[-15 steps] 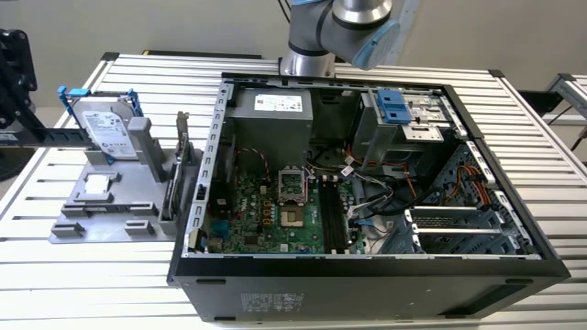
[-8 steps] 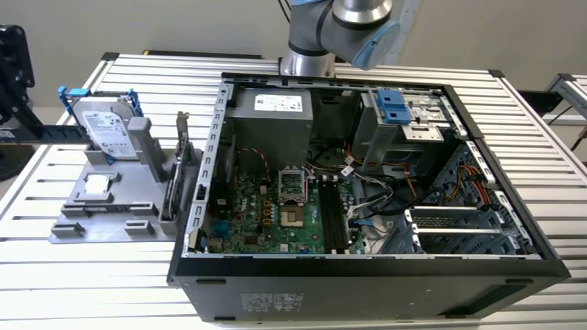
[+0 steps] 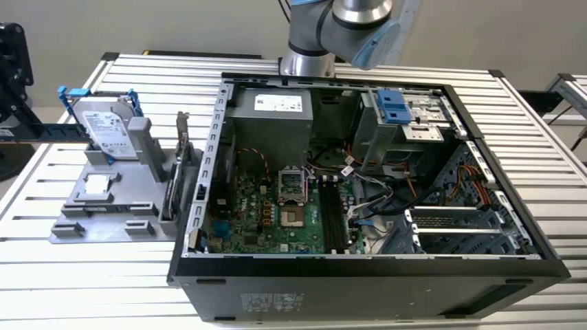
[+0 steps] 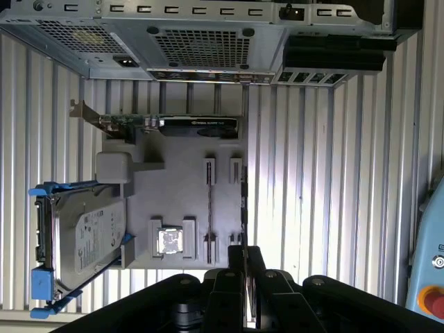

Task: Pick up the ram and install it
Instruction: 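Pick up the ram and move it above insertion slot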

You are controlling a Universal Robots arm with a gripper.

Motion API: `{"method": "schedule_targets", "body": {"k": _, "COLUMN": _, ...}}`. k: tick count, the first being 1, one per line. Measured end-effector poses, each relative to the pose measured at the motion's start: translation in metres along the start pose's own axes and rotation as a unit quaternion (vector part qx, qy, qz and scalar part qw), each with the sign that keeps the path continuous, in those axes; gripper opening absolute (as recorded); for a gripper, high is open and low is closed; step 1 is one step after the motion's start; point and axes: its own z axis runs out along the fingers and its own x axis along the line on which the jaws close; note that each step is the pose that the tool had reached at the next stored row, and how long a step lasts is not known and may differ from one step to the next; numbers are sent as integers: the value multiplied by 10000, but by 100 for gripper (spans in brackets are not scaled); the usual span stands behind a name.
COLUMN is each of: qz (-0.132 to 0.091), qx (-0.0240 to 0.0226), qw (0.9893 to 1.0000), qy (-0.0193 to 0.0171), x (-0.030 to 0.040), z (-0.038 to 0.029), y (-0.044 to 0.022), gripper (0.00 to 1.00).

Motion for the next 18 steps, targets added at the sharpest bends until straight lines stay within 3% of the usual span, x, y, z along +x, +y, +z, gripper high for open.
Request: {"method": "schedule_targets", "body": {"k": 18, "qz": 1, "qx": 0, "qw": 10000, "qy": 0, "x": -1, "z": 5, "y": 116, "gripper": 0}}
